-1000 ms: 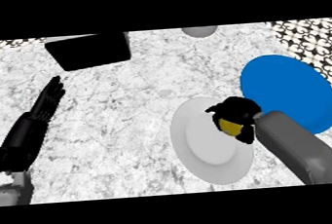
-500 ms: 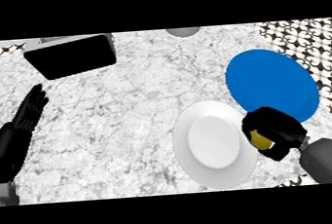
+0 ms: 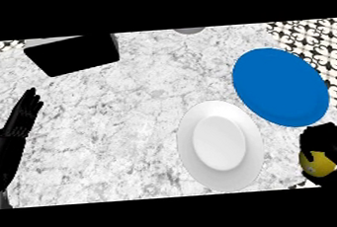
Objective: Pick the lemon from the plate and place it in the plate
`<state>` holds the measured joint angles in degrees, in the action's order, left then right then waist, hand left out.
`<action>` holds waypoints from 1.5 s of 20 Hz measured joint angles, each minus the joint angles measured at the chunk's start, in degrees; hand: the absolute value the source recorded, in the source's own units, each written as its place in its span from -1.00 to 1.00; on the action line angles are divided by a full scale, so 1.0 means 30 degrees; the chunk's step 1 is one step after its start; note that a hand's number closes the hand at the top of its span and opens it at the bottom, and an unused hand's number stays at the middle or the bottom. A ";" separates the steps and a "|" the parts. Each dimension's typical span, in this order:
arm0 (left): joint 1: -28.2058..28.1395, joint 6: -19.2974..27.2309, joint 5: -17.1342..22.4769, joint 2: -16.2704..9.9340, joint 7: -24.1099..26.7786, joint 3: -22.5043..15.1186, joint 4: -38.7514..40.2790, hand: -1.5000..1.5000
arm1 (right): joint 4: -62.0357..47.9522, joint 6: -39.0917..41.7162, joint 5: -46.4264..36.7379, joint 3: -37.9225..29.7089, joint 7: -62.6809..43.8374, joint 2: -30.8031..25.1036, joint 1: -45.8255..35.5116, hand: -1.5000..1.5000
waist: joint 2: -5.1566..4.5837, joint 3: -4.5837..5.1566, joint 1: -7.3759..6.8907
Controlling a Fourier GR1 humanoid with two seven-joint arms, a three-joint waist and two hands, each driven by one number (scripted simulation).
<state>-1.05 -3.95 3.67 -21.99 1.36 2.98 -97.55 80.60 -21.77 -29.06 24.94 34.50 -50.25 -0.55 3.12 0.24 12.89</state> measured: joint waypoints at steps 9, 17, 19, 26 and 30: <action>0.0770 -0.0547 -0.0048 0.0376 -0.0072 -0.0925 -0.0547 0.00 | 0.5791 -0.2132 0.4297 -0.4806 -0.0153 -0.3368 0.7206 1.00 | -0.0588 -0.0011 -0.1832; 0.2836 -0.1127 -0.0394 0.1095 -0.0413 -0.1793 0.0333 0.00 | 0.7485 -0.1319 0.7069 -0.8073 -0.0361 -0.3091 0.9739 1.00 | -0.0935 -0.0056 -0.3543; 0.2773 -0.1232 -0.0651 0.1273 -0.0057 -0.1967 0.0450 0.00 | 0.6938 -0.0785 0.7444 -0.8392 -0.0527 -0.2662 0.8954 1.00 | -0.0980 -0.0064 -0.3839; 0.3736 -0.1600 -0.0927 0.1753 -0.0389 -0.2110 0.0831 0.00 | 0.2066 0.0088 0.6046 -0.7961 -0.0922 -0.0764 0.3760 1.00 | -0.1088 -0.0087 -0.4457; 0.3805 -0.1950 -0.0777 0.1688 -0.0385 -0.1865 0.0789 0.00 | -0.1655 0.0794 0.4637 -0.7152 -0.1111 0.0036 0.0928 1.00 | -0.1133 -0.0093 -0.4685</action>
<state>10.36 -9.80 1.34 -16.92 0.20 -2.61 -95.18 75.64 -19.39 -15.15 3.49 31.17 -50.14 2.23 -0.28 -0.03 -1.17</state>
